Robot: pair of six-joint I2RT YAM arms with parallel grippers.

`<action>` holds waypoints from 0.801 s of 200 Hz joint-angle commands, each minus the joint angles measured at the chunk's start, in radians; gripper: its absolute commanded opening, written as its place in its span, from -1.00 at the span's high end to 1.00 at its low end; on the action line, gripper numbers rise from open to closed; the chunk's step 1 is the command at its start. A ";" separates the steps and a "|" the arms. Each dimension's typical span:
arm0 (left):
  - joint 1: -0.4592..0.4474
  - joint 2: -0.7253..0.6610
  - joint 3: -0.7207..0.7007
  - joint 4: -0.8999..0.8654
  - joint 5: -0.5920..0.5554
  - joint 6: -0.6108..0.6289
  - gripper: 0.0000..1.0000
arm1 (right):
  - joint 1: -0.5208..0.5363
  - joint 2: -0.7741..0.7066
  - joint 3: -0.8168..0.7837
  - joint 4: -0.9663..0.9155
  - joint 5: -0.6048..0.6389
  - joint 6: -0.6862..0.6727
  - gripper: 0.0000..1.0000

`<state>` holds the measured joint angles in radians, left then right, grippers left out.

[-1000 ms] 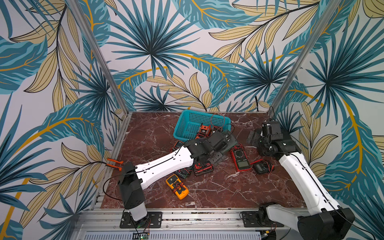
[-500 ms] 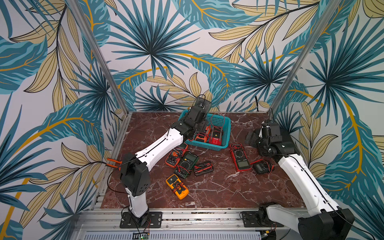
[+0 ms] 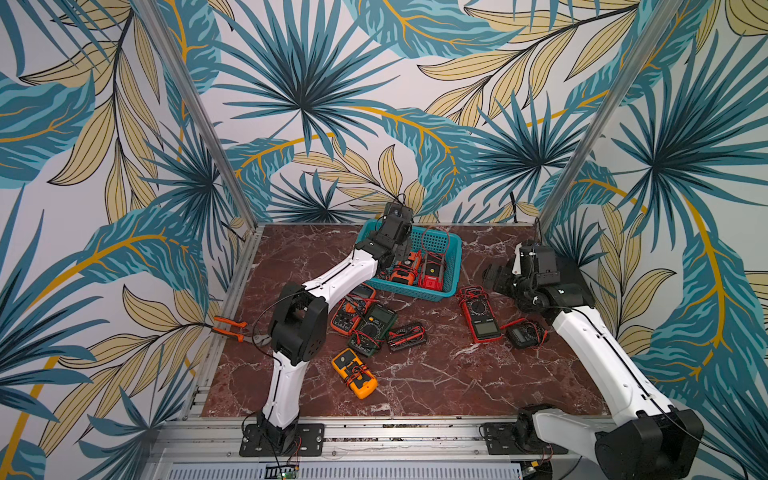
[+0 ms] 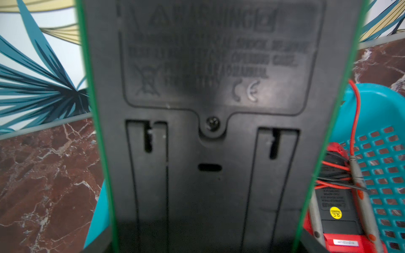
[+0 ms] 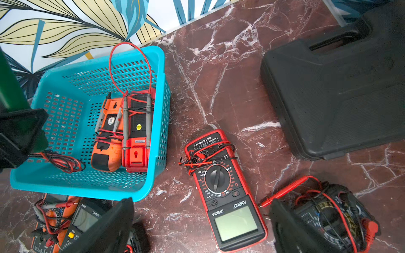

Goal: Put the multimeter into the basket
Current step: Place the multimeter in the basket.

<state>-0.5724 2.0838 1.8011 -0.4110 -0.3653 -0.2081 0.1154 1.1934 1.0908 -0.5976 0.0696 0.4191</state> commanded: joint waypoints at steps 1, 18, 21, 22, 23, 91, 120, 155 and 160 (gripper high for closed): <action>0.021 -0.008 0.060 -0.003 0.016 -0.032 0.78 | -0.005 0.012 -0.023 0.015 -0.020 0.006 -0.98; 0.030 0.012 0.069 -0.046 0.038 -0.035 0.76 | -0.005 0.018 -0.025 0.015 -0.025 0.007 -0.98; 0.033 0.015 0.072 -0.053 0.042 -0.037 0.76 | -0.005 0.020 -0.025 0.015 -0.026 0.007 -0.98; 0.032 0.016 0.073 -0.057 0.042 -0.037 0.76 | -0.004 0.020 -0.025 0.015 -0.026 0.008 -0.98; 0.032 0.017 0.072 -0.058 0.044 -0.037 0.76 | -0.005 0.021 -0.025 0.015 -0.026 0.009 -0.98; 0.044 0.122 0.138 -0.183 0.087 -0.052 0.59 | -0.004 0.035 -0.011 -0.007 -0.007 0.010 -0.98; 0.048 0.169 0.189 -0.255 0.092 -0.051 0.58 | -0.005 0.030 -0.006 -0.021 0.006 0.012 -0.98; 0.050 0.183 0.196 -0.306 0.101 -0.048 0.51 | -0.005 0.029 -0.003 -0.025 0.014 0.014 -0.98; 0.050 0.185 0.200 -0.319 0.096 -0.050 0.50 | -0.005 0.030 -0.002 -0.025 0.015 0.014 -0.98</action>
<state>-0.5282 2.2669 1.9503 -0.6483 -0.2714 -0.2520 0.1154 1.2179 1.0908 -0.6037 0.0643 0.4194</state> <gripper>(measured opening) 0.871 0.990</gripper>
